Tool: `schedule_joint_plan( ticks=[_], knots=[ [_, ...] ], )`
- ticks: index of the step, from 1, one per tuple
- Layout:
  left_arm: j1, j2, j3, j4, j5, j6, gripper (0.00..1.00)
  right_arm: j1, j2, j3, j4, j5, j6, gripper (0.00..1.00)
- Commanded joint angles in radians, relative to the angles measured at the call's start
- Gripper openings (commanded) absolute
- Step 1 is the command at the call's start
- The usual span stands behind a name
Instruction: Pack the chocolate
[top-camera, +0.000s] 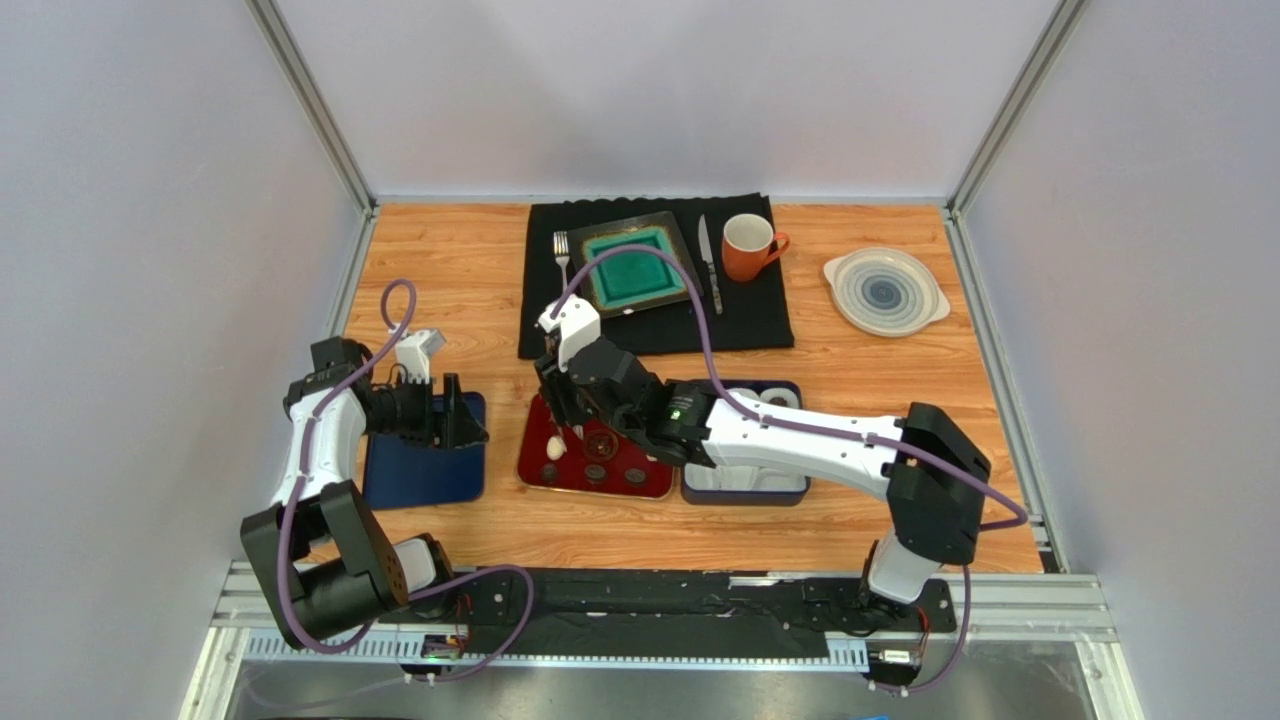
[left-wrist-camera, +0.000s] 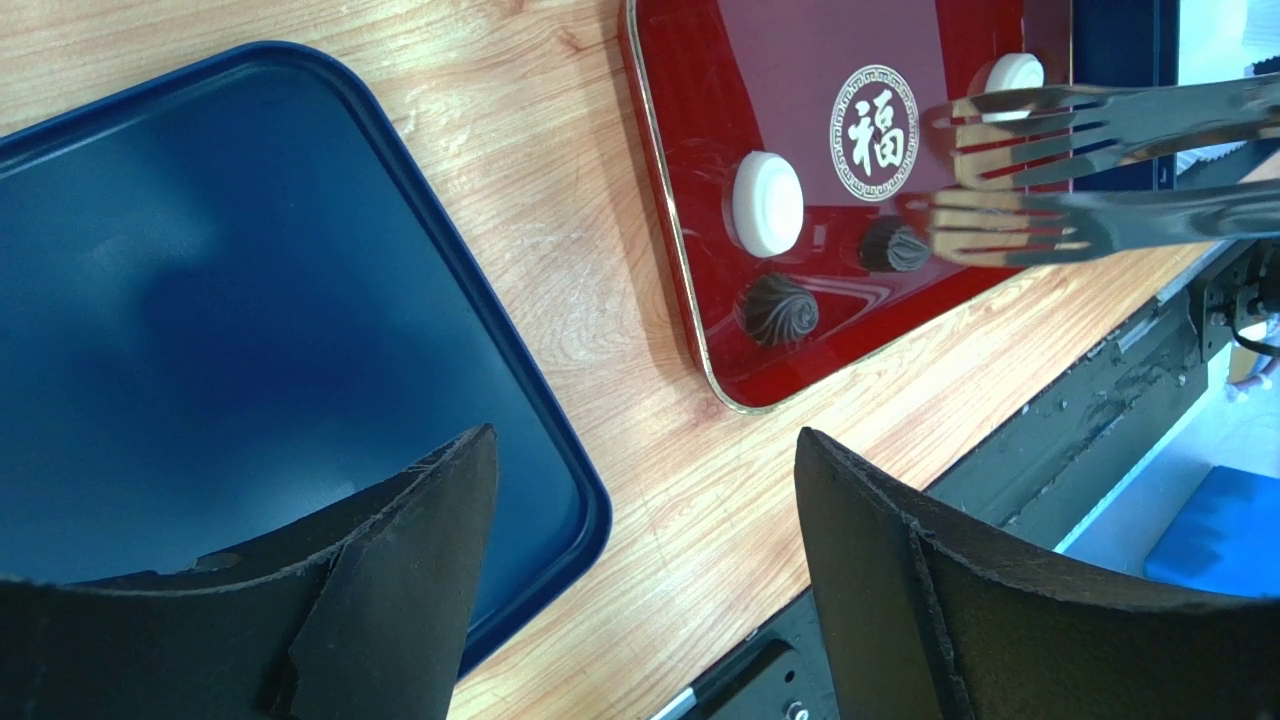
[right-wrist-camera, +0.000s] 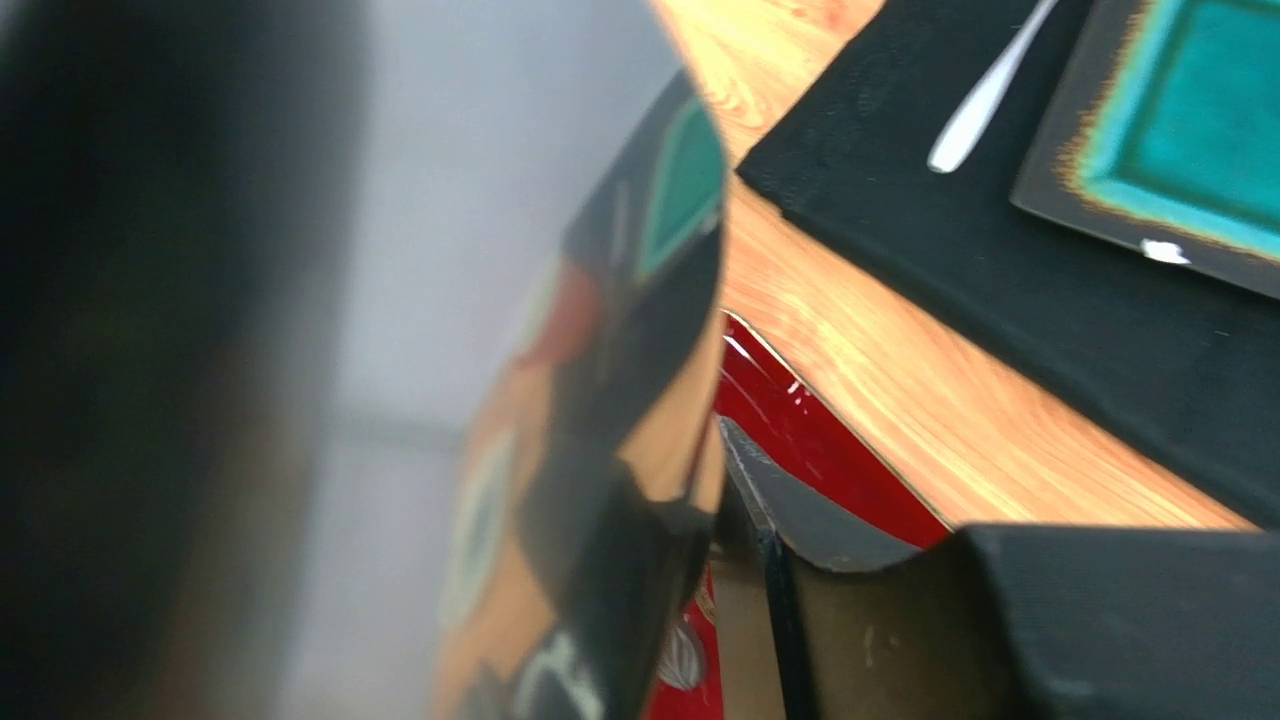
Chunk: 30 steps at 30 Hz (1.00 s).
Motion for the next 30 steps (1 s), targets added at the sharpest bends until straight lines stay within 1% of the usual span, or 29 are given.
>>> schedule_joint_plan(
  ticks=[1, 3, 9, 30],
  knots=[
    [0.003, -0.002, 0.001, 0.014, 0.016, 0.004, 0.81, 0.007, 0.053, 0.086, 0.070, -0.022, 0.020, 0.42],
    [0.003, -0.002, 0.004, 0.009, 0.014, 0.007, 0.81, 0.006, 0.065, 0.094, 0.097, -0.023, 0.023, 0.43],
    [0.003, -0.005, 0.005, 0.006, 0.021, 0.012, 0.81, 0.007, 0.102, 0.099, 0.108, -0.020, 0.028, 0.47],
    [0.008, -0.013, 0.016, -0.012, 0.016, 0.026, 0.81, -0.001, 0.156, 0.063, 0.127, -0.002, 0.055, 0.47]
  ],
)
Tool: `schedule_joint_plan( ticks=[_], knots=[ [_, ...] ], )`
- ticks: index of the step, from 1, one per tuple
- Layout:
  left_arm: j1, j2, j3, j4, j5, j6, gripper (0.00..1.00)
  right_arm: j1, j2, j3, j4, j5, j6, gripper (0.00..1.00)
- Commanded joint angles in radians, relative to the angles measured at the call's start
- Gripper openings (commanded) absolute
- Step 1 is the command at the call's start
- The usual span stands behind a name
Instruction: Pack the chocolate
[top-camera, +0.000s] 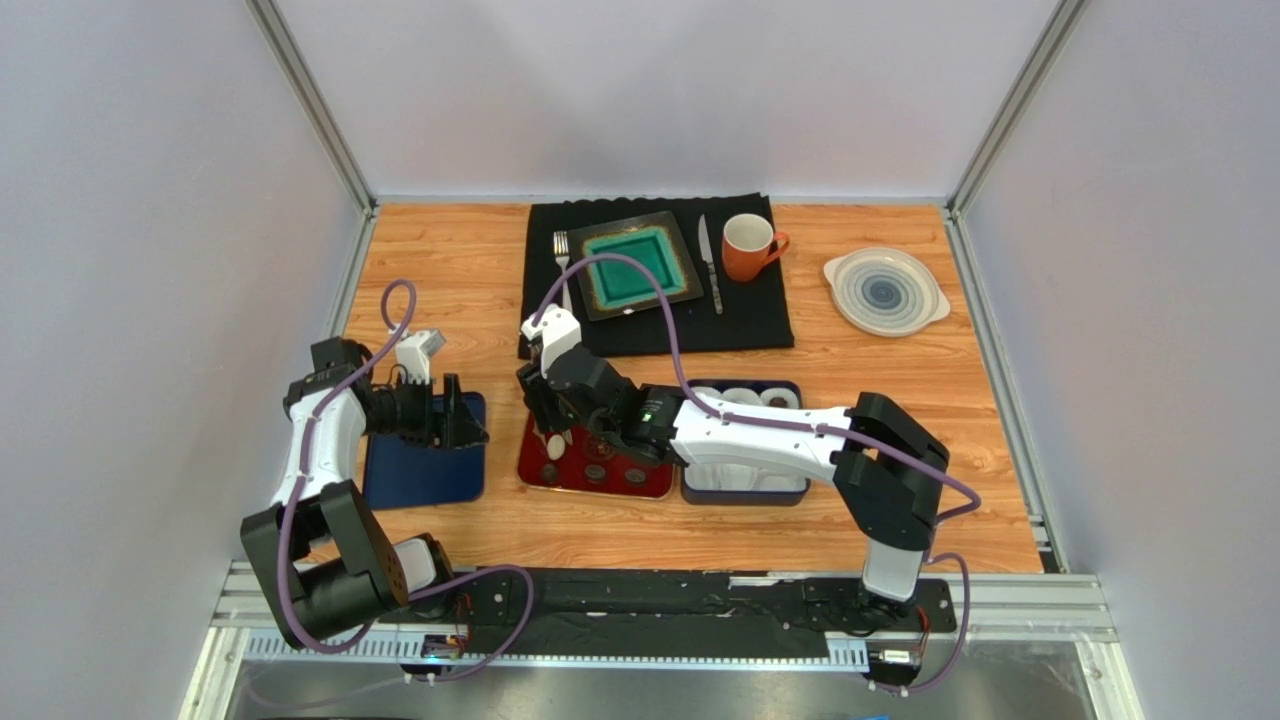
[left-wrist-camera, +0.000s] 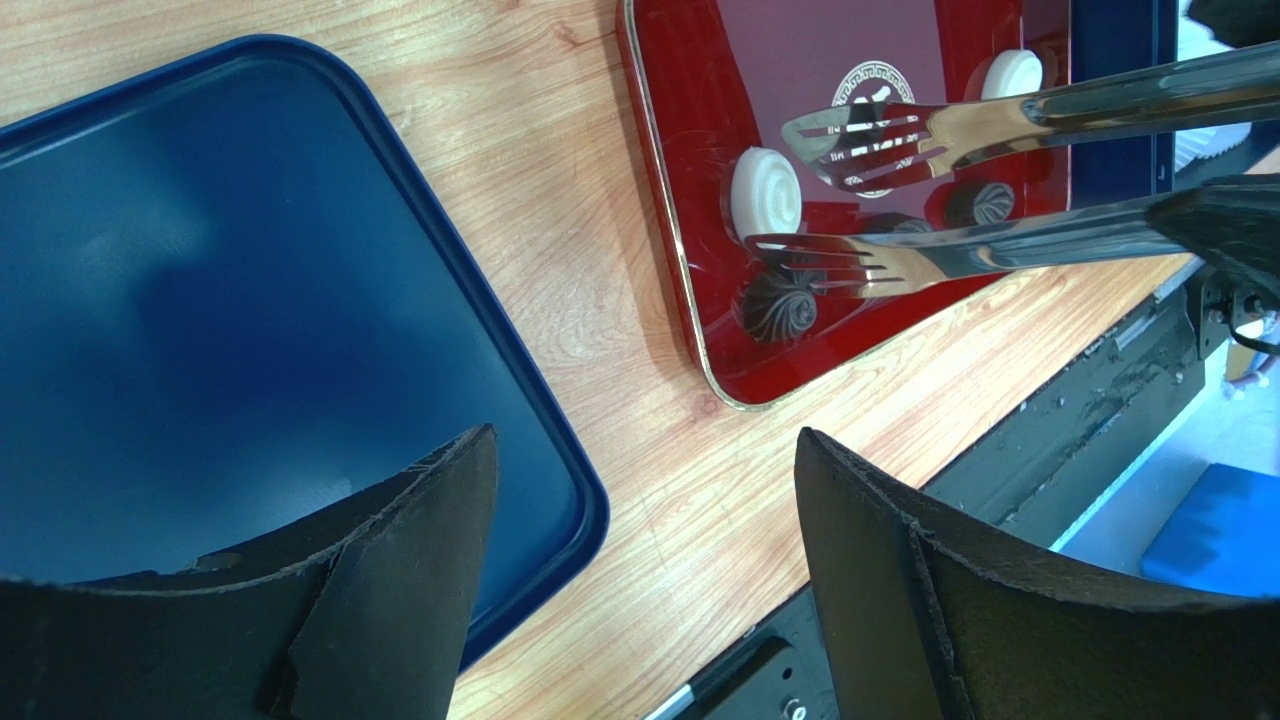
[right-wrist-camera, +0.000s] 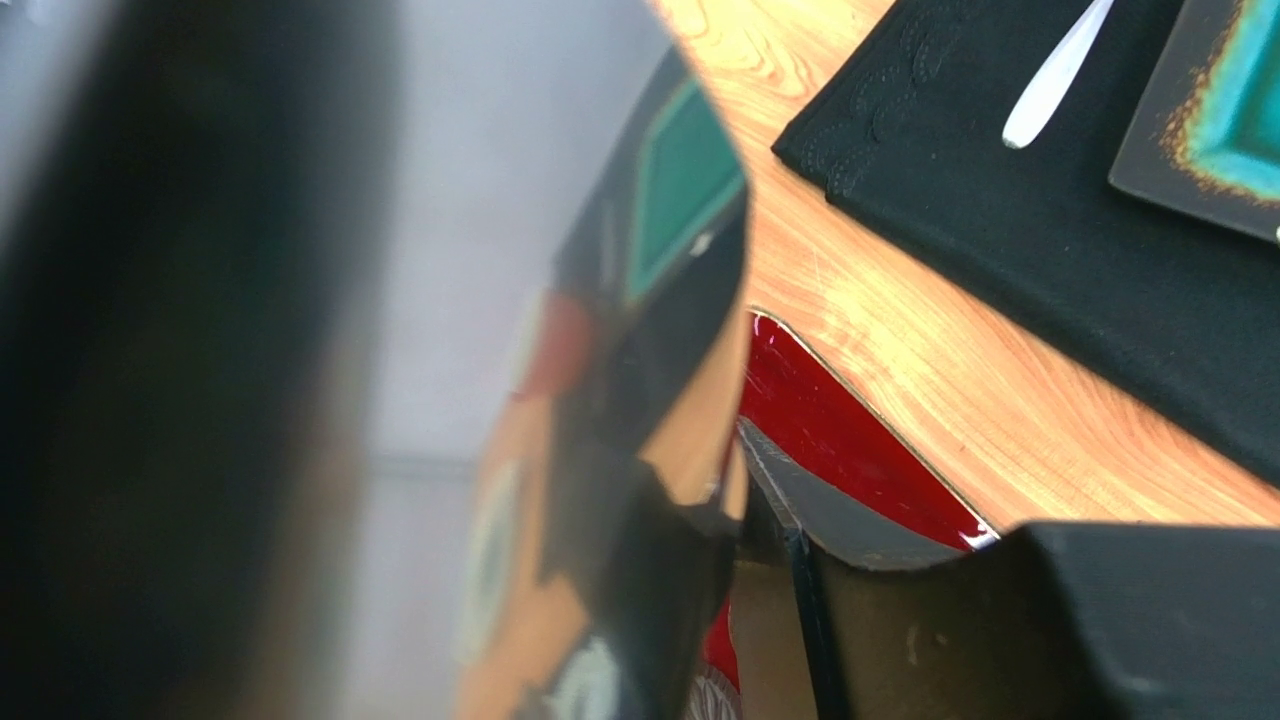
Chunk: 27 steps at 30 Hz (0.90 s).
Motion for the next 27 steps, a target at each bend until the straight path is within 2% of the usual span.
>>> schedule_joint_plan(
  ticks=[1, 7, 14, 27],
  knots=[
    [0.007, -0.013, 0.016, -0.006, 0.016, 0.022, 0.81, -0.002, 0.007, 0.009, 0.066, 0.014, 0.021, 0.47],
    [0.010, -0.008, 0.016, -0.006, 0.019, 0.024, 0.81, -0.010, 0.016, -0.008, 0.067, 0.005, 0.035, 0.45],
    [0.017, -0.005, 0.015, -0.006, 0.019, 0.027, 0.80, -0.019, 0.004, -0.023, 0.069, 0.000, 0.038, 0.37],
    [0.024, -0.011, 0.018, -0.013, 0.020, 0.037, 0.80, -0.054, -0.035, -0.062, 0.047, 0.046, -0.008, 0.29]
  ],
)
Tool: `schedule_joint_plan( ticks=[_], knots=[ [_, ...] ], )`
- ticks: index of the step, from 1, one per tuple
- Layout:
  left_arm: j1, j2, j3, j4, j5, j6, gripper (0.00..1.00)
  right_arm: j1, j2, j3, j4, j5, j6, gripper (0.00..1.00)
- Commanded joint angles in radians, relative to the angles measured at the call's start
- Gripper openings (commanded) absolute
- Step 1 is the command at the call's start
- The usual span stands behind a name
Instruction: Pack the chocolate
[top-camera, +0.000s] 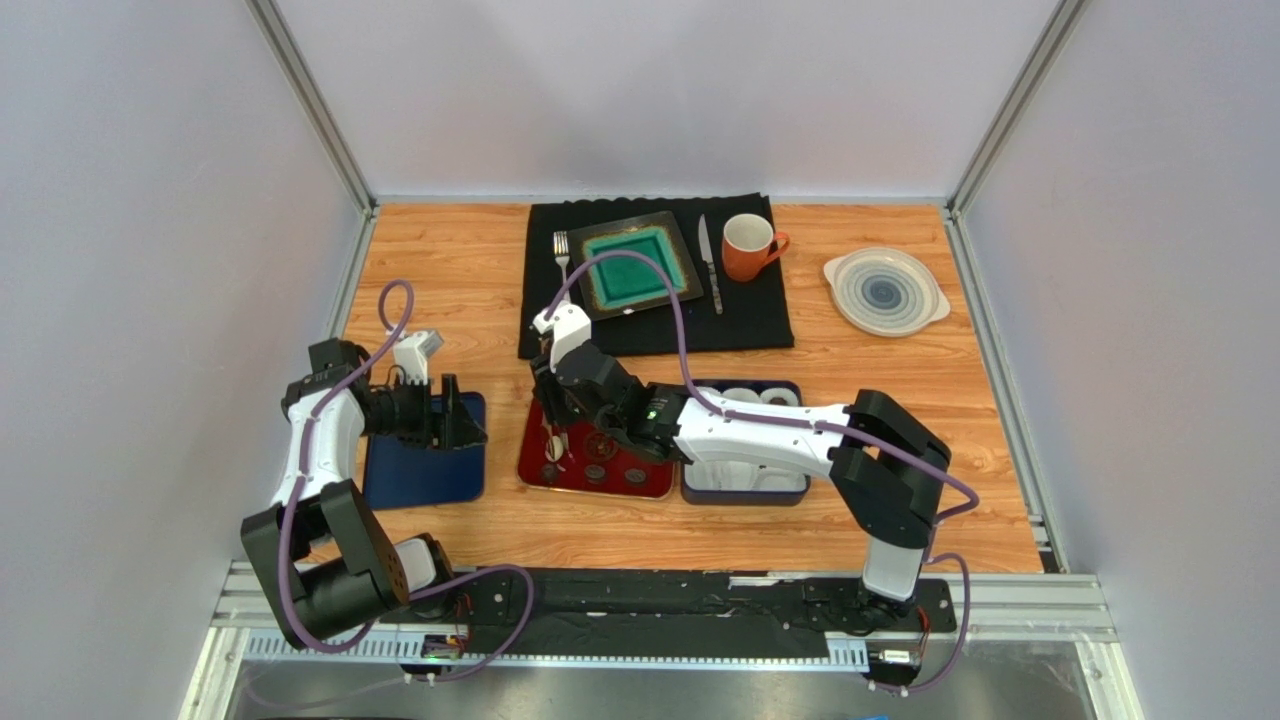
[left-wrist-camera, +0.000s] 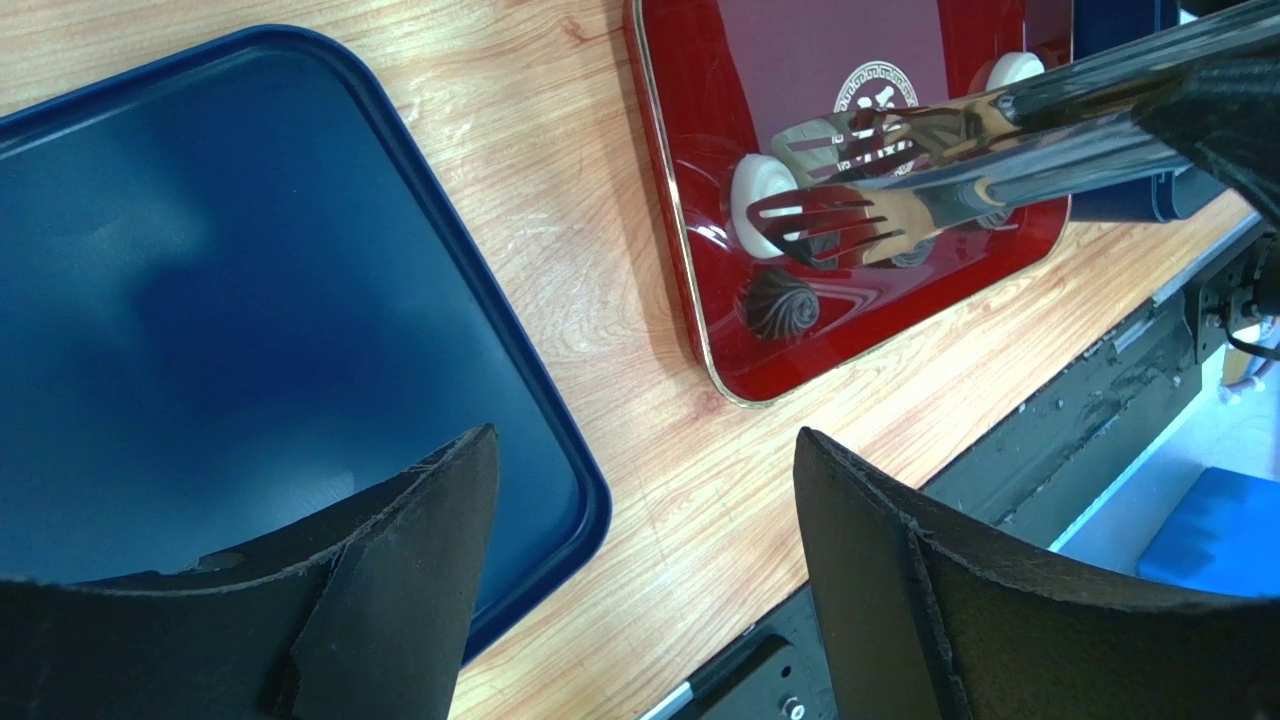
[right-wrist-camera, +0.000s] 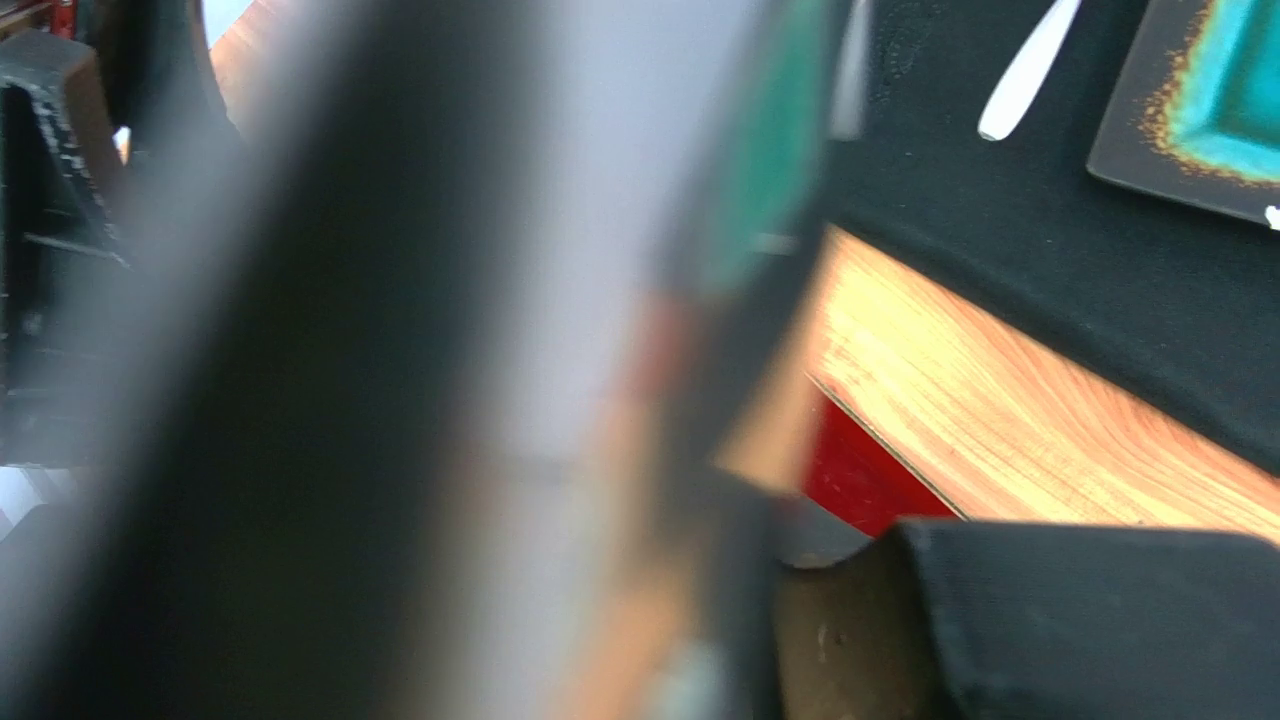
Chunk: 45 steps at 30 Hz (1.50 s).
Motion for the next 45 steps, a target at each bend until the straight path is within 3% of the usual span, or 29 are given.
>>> schedule_joint_plan(
  ticks=[1, 21, 27, 31, 45],
  knots=[
    [0.013, -0.009, 0.018, -0.006, 0.020, 0.034, 0.80, -0.035, -0.047, -0.028, -0.011, 0.046, -0.039, 0.29],
    [0.016, 0.000, 0.025, -0.011, 0.037, 0.028, 0.80, -0.118, -0.265, -0.134, -0.063, 0.099, -0.119, 0.23],
    [0.016, -0.005, 0.025, -0.014, 0.035, 0.029, 0.80, -0.121, -0.222, -0.125, -0.056, 0.050, -0.074, 0.31],
    [0.017, -0.003, 0.025, -0.016, 0.032, 0.033, 0.80, -0.121, -0.181, -0.103, -0.046, 0.042, -0.059, 0.45],
    [0.019, 0.004, 0.025, -0.013, 0.032, 0.037, 0.80, -0.121, -0.103, -0.018, 0.018, 0.016, -0.057, 0.45]
  ],
)
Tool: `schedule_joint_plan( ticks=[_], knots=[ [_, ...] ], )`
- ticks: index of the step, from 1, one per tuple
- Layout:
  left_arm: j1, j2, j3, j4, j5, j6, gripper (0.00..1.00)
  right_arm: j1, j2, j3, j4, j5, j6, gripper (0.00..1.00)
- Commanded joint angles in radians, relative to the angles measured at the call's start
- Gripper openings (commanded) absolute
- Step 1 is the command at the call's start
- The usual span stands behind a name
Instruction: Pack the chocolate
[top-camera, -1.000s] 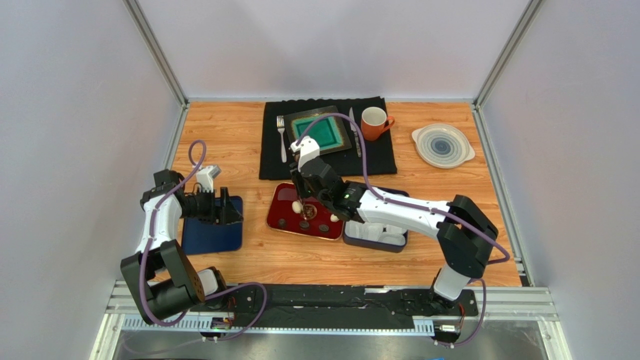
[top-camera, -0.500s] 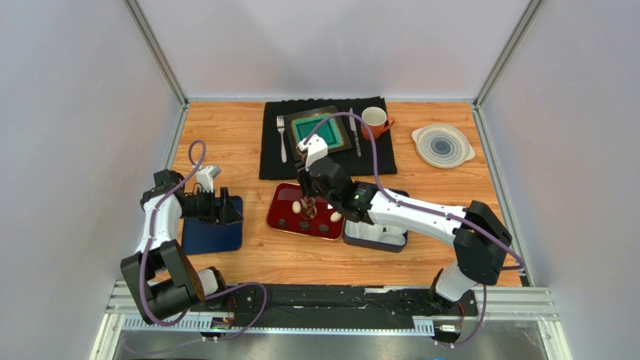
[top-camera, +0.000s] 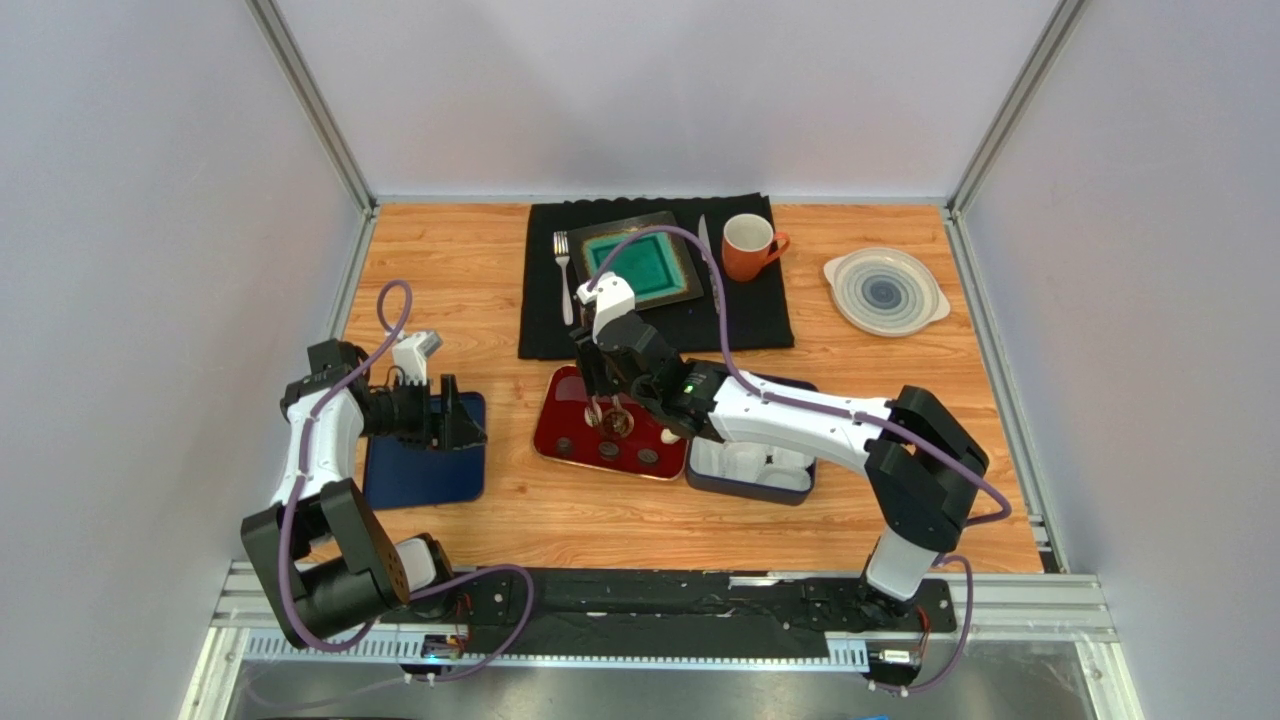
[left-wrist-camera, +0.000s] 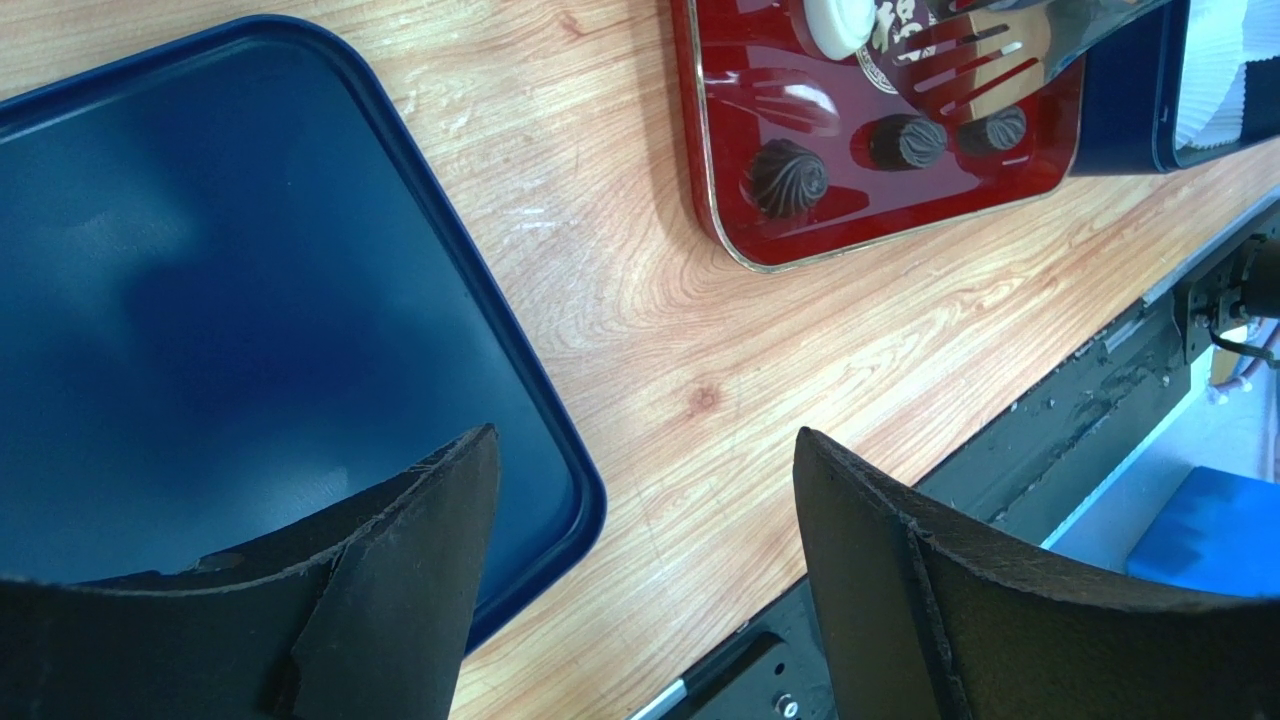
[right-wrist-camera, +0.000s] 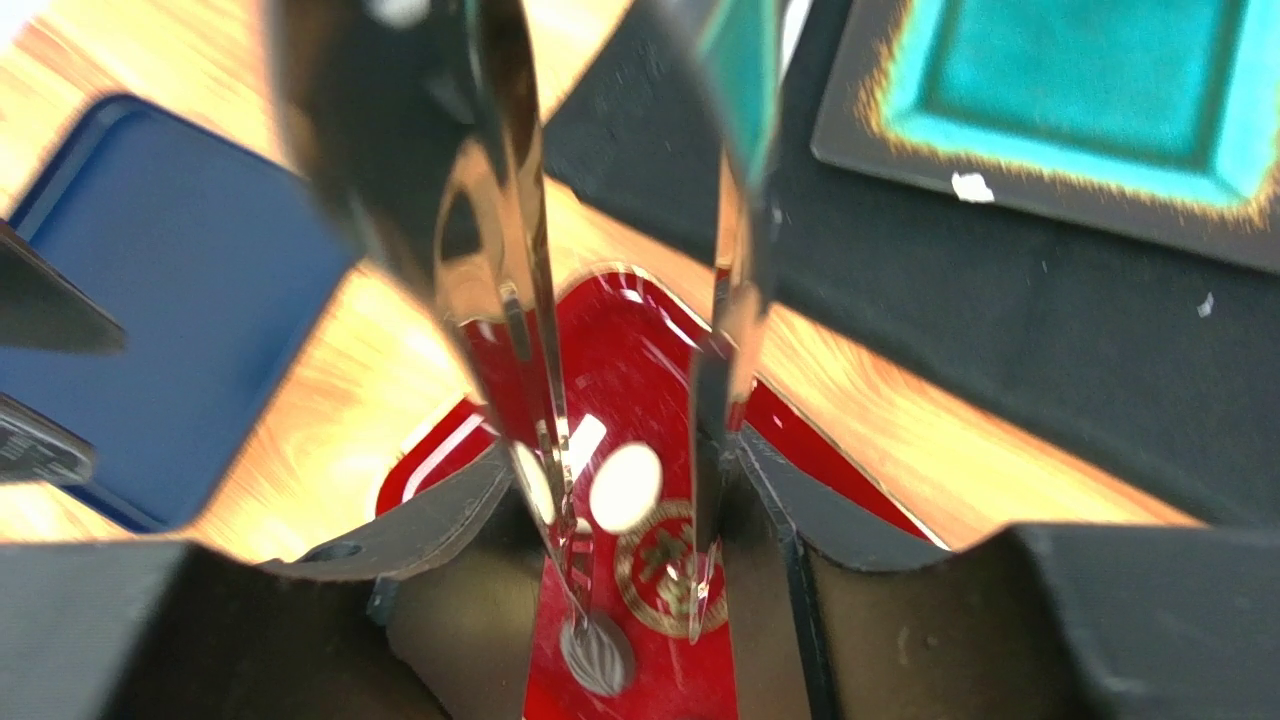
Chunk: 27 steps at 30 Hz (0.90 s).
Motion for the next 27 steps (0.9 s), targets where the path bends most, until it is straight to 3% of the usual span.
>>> schedule_joint_plan(
  ticks=[1, 27],
  knots=[
    [0.007, 0.004, 0.025, -0.001, 0.027, 0.036, 0.80, -0.002, 0.003, 0.066, 0.084, -0.005, 0.008, 0.45],
    [0.018, 0.012, 0.020, -0.003, 0.032, 0.046, 0.80, -0.002, 0.050, 0.066, 0.121, 0.035, -0.030, 0.41]
  ],
)
